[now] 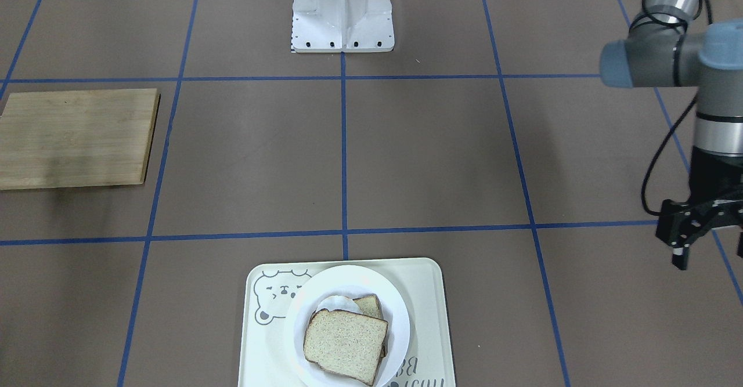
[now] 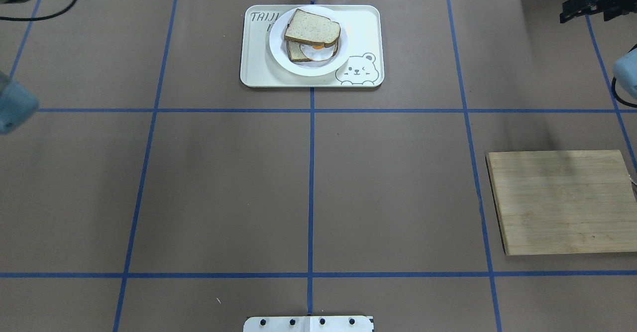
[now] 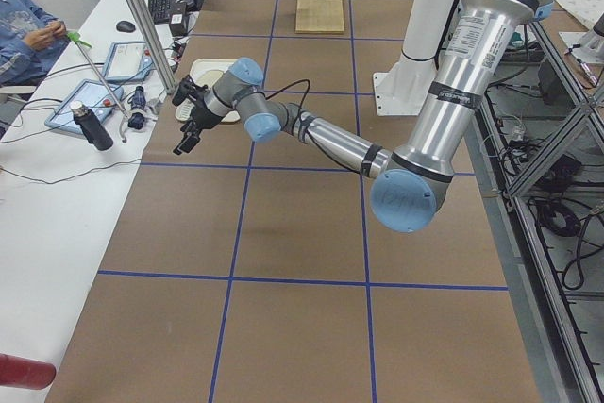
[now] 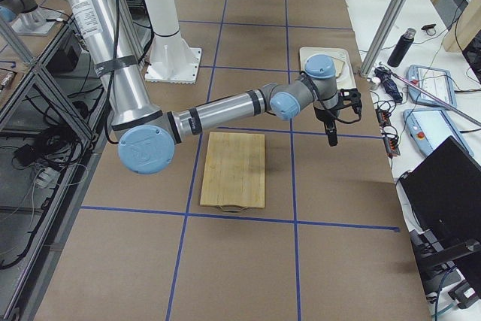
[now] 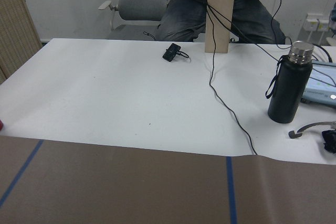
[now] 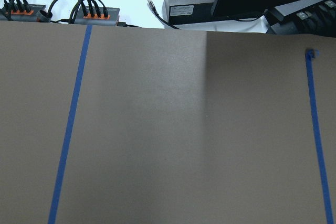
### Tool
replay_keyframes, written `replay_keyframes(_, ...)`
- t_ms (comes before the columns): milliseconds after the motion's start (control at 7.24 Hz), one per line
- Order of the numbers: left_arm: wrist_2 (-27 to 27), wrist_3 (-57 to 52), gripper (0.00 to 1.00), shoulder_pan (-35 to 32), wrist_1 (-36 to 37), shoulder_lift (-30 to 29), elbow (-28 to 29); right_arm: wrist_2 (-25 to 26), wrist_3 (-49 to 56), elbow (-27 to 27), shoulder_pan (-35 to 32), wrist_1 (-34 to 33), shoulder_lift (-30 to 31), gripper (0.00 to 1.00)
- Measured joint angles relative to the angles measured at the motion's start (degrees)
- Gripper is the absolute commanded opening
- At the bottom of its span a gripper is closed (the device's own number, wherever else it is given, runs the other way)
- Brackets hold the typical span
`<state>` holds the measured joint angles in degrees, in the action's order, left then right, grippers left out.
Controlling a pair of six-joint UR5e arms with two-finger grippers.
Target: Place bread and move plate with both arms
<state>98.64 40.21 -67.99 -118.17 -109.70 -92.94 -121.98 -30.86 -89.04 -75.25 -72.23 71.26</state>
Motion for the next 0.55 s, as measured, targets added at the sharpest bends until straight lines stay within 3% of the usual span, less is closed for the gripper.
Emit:
replay_keyframes(276, 17.3, -14.5, 0.98, -10.2, 13.4, 0.0, -3.2, -4.8, 5.5, -0.3, -4.7, -3.9, 0.2, 1.00)
replay_keyframes(553, 28.0, -19.1, 0.98, -13.9, 23.6, 2.2, -6.1, -10.1, 9.3, -1.9, -7.5, -7.9, 1.6, 1.00)
